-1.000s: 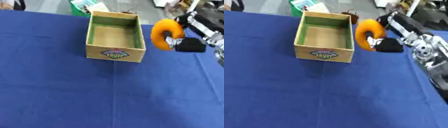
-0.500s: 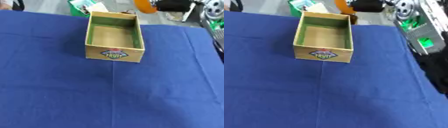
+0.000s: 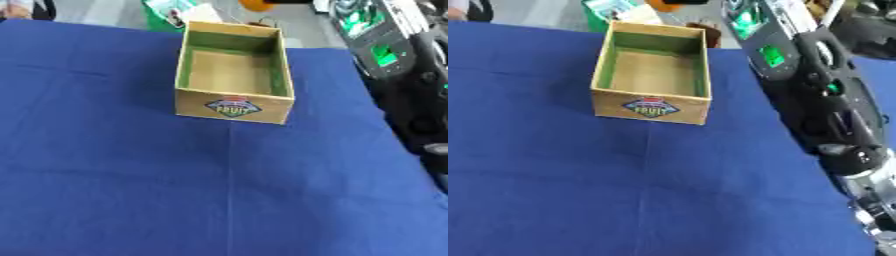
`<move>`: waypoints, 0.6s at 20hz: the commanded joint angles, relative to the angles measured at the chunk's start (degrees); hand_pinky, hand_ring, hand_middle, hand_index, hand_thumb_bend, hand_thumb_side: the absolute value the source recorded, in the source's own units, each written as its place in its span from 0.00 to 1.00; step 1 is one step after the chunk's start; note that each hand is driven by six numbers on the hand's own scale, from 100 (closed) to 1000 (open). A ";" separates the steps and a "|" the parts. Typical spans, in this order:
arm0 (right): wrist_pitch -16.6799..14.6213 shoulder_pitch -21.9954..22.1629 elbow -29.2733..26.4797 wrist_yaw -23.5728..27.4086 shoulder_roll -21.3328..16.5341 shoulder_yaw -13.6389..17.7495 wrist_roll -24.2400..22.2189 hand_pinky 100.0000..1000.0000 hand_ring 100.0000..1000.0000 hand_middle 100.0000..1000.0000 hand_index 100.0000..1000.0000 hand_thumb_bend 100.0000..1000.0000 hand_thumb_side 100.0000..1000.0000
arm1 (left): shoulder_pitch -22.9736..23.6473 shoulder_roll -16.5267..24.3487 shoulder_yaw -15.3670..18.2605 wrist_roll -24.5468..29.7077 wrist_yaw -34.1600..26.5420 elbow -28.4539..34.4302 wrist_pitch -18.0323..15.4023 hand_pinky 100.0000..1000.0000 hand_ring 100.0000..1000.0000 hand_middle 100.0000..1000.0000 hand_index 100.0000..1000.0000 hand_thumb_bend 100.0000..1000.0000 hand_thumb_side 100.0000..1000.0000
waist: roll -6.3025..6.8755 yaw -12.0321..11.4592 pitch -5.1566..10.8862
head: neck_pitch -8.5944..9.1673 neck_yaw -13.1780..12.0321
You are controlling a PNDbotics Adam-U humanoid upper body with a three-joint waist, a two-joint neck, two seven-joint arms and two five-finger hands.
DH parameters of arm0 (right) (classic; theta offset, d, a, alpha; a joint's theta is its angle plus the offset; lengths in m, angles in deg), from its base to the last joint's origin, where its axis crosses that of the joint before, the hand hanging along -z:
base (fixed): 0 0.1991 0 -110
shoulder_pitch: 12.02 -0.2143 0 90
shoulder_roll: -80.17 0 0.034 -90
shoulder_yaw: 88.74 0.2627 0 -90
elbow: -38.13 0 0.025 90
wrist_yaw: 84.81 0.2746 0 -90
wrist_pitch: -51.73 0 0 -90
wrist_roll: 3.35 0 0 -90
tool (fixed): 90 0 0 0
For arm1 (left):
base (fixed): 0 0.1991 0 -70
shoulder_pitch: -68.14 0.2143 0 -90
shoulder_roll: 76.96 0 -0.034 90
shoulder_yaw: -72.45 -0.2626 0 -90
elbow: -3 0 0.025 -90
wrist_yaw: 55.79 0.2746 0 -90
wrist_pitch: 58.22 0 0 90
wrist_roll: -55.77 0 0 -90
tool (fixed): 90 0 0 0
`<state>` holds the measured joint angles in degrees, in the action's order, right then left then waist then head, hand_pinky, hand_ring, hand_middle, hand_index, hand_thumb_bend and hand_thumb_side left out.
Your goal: Pick up objects on the table and place them in the box.
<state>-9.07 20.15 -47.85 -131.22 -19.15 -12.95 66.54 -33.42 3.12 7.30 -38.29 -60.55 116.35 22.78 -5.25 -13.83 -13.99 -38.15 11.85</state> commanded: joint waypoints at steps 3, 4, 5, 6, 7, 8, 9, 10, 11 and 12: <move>-0.25 -2.58 9.33 -3.56 3.17 -0.19 3.47 0.72 0.70 0.41 0.63 0.00 0.47 | -0.31 0.52 -0.13 0.40 -0.51 1.25 0.03 0.41 0.27 0.34 0.60 0.00 0.76 | 0.54 -0.31 0.75 | 1.13 -0.45; -0.21 -2.65 11.20 -4.02 3.76 -0.13 4.07 0.72 0.70 0.41 0.63 0.00 0.47 | -0.32 0.50 -0.12 0.41 -0.53 1.25 0.04 0.41 0.27 0.34 0.60 0.00 0.76 | 0.54 -0.39 0.74 | 1.22 -0.33; -0.23 -2.71 12.91 -4.41 4.24 -0.05 4.65 0.72 0.70 0.40 0.63 0.00 0.47 | -0.32 0.48 -0.12 0.42 -0.55 1.25 0.04 0.41 0.27 0.34 0.60 0.00 0.76 | 0.53 -0.45 0.73 | 1.28 -0.20; -0.26 -2.74 14.60 -4.79 4.64 0.07 5.23 0.72 0.70 0.41 0.63 0.00 0.47 | -0.32 0.46 -0.11 0.43 -0.56 1.25 0.05 0.41 0.27 0.34 0.60 0.00 0.76 | 0.52 -0.49 0.72 | 1.33 -0.04; -0.34 -2.77 16.11 -5.11 4.97 0.18 5.77 0.72 0.70 0.41 0.63 0.00 0.47 | -0.32 0.43 -0.10 0.44 -0.57 1.25 0.07 0.41 0.27 0.34 0.60 0.00 0.77 | 0.51 -0.52 0.70 | 1.37 0.11; -0.47 -2.76 17.53 -5.33 5.29 0.29 6.21 0.72 0.71 0.41 0.63 0.00 0.47 | -0.33 0.39 -0.10 0.46 -0.58 1.25 0.10 0.41 0.27 0.34 0.60 0.00 0.77 | 0.49 -0.54 0.67 | 1.43 0.25; -0.68 -2.77 18.71 -5.44 5.56 0.39 6.59 0.72 0.71 0.41 0.64 0.00 0.47 | -0.34 0.37 -0.11 0.49 -0.59 1.25 0.11 0.41 0.27 0.34 0.60 0.00 0.77 | 0.48 -0.54 0.64 | 1.47 0.36; -0.93 -2.71 19.87 -5.41 5.87 0.44 6.79 0.72 0.71 0.41 0.64 0.00 0.47 | -0.37 0.34 -0.12 0.52 -0.60 1.25 0.12 0.41 0.27 0.34 0.60 0.00 0.77 | 0.48 -0.55 0.60 | 1.53 0.49; -1.25 -2.68 20.90 -5.33 6.15 0.47 6.97 0.73 0.72 0.41 0.65 0.00 0.48 | -0.38 0.30 -0.13 0.56 -0.60 1.25 0.13 0.41 0.27 0.34 0.60 0.00 0.77 | 0.50 -0.55 0.56 | 1.58 0.59; -1.60 -2.61 21.77 -5.24 6.46 0.44 7.04 0.73 0.72 0.41 0.66 0.00 0.49 | -0.38 0.26 -0.14 0.59 -0.60 1.25 0.13 0.41 0.27 0.34 0.60 0.00 0.77 | 0.52 -0.57 0.50 | 1.62 0.70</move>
<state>-10.36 18.97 -26.70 -136.14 -12.18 -13.20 73.12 -33.42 2.64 7.28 -38.01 -60.84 116.35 23.01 -5.24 -14.32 -14.36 -37.16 12.29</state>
